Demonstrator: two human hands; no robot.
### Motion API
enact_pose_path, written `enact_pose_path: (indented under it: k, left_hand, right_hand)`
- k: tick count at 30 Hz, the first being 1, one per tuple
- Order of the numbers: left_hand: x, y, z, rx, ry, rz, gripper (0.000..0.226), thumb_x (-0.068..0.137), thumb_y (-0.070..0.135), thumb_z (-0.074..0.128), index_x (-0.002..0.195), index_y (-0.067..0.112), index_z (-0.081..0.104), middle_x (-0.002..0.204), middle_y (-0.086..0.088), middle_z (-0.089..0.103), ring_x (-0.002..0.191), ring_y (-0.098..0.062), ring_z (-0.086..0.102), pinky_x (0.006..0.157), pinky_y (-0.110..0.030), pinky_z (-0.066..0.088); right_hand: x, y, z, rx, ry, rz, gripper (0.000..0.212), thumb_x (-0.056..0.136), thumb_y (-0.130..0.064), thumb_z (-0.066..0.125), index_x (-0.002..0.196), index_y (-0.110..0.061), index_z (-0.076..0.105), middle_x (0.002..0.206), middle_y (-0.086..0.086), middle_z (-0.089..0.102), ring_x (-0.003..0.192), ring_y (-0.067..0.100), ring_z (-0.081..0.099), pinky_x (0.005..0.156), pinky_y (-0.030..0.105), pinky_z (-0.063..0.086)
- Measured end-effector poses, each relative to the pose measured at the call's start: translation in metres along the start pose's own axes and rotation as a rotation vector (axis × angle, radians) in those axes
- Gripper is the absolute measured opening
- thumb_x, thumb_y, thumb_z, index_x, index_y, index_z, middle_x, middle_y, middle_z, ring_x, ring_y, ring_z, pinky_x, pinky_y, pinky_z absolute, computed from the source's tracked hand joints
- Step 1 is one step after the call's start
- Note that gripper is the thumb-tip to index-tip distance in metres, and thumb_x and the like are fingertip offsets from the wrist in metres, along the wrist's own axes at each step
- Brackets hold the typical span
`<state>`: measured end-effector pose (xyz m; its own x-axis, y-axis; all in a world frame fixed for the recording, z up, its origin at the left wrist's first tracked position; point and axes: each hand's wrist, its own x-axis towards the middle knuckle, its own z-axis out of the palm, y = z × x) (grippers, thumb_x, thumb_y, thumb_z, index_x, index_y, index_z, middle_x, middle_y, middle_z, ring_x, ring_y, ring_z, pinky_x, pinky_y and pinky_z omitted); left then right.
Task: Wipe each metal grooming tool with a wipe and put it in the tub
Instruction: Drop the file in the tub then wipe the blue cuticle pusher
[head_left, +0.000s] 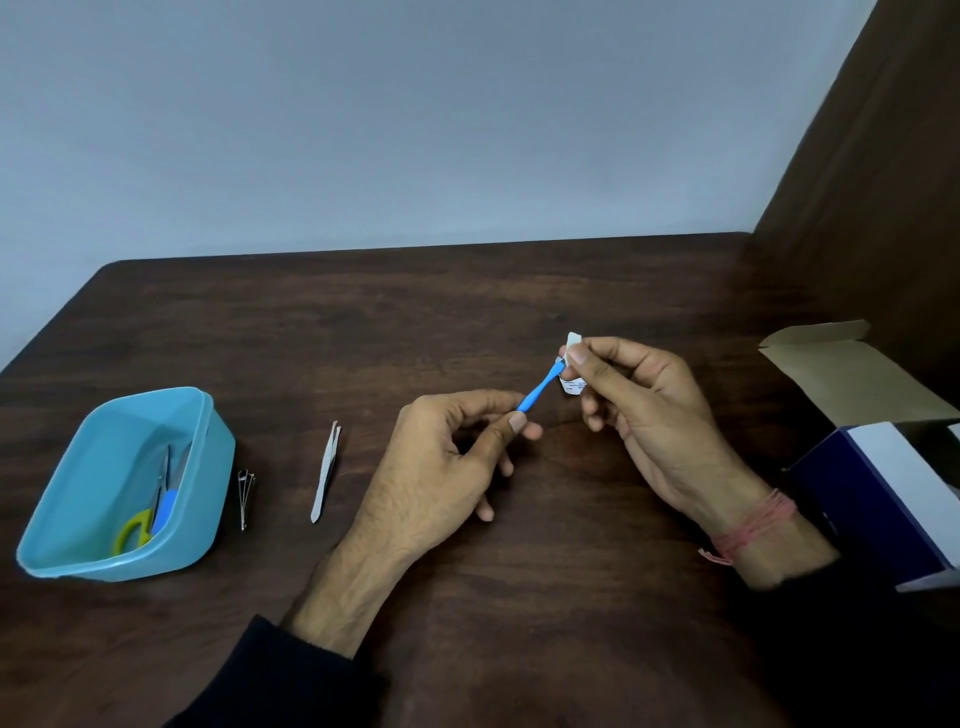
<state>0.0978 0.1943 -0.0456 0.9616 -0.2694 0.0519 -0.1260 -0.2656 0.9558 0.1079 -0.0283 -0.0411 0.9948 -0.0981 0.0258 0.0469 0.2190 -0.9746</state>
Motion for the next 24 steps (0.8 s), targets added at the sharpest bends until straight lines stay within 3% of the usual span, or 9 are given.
enact_pose_path:
  k: [3,6,11,14,20,24]
  left_hand:
    - [0.0,0.0,0.0,-0.003,-0.002,-0.007,0.023,0.11,0.015,0.07,0.128,0.023,0.08,0.104,0.01,0.085,0.07,-0.006,0.069,0.045,-0.03,0.058]
    - [0.002,0.0,0.0,-0.008,0.015,-0.016,0.022,0.11,0.016,0.071,0.127,0.023,0.08,0.104,0.009,0.086,0.07,-0.006,0.069,0.046,-0.032,0.059]
    - [0.001,0.001,-0.001,-0.031,0.027,-0.014,0.02,0.111,0.015,0.069,0.124,0.023,0.081,0.103,0.007,0.085,0.069,-0.009,0.068,0.046,-0.033,0.06]
    - [0.001,0.001,-0.001,-0.028,0.024,-0.013,0.02,0.11,0.015,0.07,0.124,0.024,0.081,0.103,0.008,0.085,0.069,-0.008,0.069,0.046,-0.033,0.06]
    - [0.0,0.002,0.0,-0.016,0.004,-0.006,0.022,0.11,0.015,0.07,0.126,0.026,0.081,0.103,0.009,0.085,0.069,-0.007,0.068,0.047,-0.034,0.061]
    - [0.0,0.002,-0.001,0.012,-0.004,0.012,0.026,0.11,0.013,0.069,0.125,0.029,0.083,0.102,0.01,0.085,0.068,-0.006,0.067,0.046,-0.032,0.059]
  right_hand:
    - [0.002,0.003,0.002,-0.064,0.021,-0.034,0.015,0.108,-0.019,0.068,0.107,-0.006,0.075,0.094,0.009,0.068,0.061,0.008,0.053,0.048,0.022,0.046]
    - [0.004,0.004,0.001,-0.01,0.135,-0.037,0.012,0.112,-0.019,0.064,0.106,-0.011,0.071,0.088,-0.003,0.069,0.061,0.009,0.051,0.043,0.023,0.045]
    - [-0.003,0.006,0.006,-0.219,0.12,-0.2,0.007,0.101,-0.012,0.08,0.103,-0.005,0.08,0.093,0.012,0.08,0.066,0.017,0.071,0.043,0.026,0.052]
    - [-0.01,0.004,0.011,-0.297,0.124,-0.267,0.003,0.096,-0.009,0.085,0.097,-0.01,0.082,0.09,0.009,0.082,0.068,0.025,0.08,0.046,0.029,0.057]
    - [-0.012,0.002,0.009,-0.35,0.154,-0.288,0.012,0.094,-0.006,0.087,0.104,-0.011,0.082,0.09,0.004,0.084,0.064,0.024,0.079,0.051,0.032,0.062]
    - [-0.014,0.007,0.011,-0.564,0.103,-0.431,0.013,0.094,-0.01,0.089,0.103,-0.02,0.089,0.087,-0.006,0.083,0.065,0.018,0.076,0.057,0.04,0.063]
